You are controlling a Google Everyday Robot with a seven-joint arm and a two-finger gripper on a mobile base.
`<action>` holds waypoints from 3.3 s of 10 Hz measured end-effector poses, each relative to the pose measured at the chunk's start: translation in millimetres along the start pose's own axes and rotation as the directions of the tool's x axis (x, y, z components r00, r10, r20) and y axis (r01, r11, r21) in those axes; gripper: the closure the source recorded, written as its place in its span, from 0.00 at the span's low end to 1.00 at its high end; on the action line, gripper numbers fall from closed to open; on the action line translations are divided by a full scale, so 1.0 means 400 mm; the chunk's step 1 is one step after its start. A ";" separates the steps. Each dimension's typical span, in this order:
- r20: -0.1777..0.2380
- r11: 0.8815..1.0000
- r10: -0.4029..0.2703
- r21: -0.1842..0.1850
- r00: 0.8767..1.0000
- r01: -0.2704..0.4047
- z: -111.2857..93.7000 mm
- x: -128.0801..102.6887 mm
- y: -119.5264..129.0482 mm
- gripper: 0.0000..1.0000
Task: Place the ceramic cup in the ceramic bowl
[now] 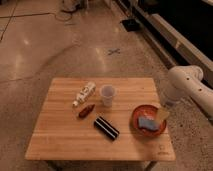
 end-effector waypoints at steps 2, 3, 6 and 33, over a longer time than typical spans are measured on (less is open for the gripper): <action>0.000 1.000 0.000 0.000 1.000 0.000 0.000 0.000 0.000 0.20; 0.000 1.000 0.000 0.000 1.000 0.000 0.000 0.000 0.000 0.20; 0.000 1.000 0.000 0.000 1.000 0.000 0.000 0.000 0.000 0.20; -0.135 0.802 -0.592 -0.199 0.795 0.563 -0.010 0.455 0.097 0.20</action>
